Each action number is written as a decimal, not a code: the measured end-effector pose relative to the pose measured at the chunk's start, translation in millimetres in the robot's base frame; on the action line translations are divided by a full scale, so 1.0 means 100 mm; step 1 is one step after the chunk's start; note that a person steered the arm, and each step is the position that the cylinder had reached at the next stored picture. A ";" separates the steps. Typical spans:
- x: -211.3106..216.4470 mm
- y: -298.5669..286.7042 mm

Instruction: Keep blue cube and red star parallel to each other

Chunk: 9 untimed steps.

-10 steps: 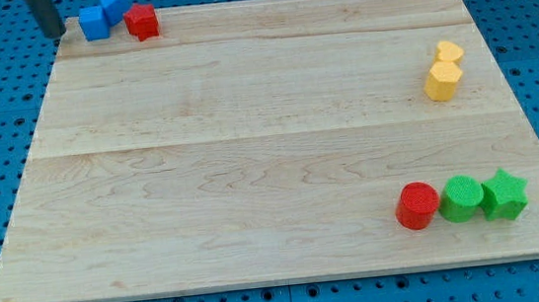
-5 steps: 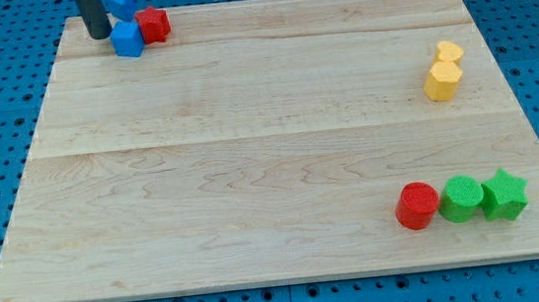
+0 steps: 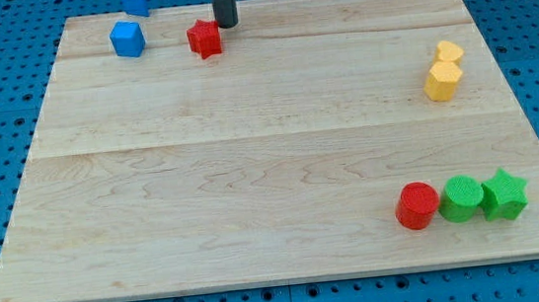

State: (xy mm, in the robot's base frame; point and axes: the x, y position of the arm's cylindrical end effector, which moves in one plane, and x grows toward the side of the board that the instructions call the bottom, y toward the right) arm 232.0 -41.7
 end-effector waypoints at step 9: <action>-0.06 -1.16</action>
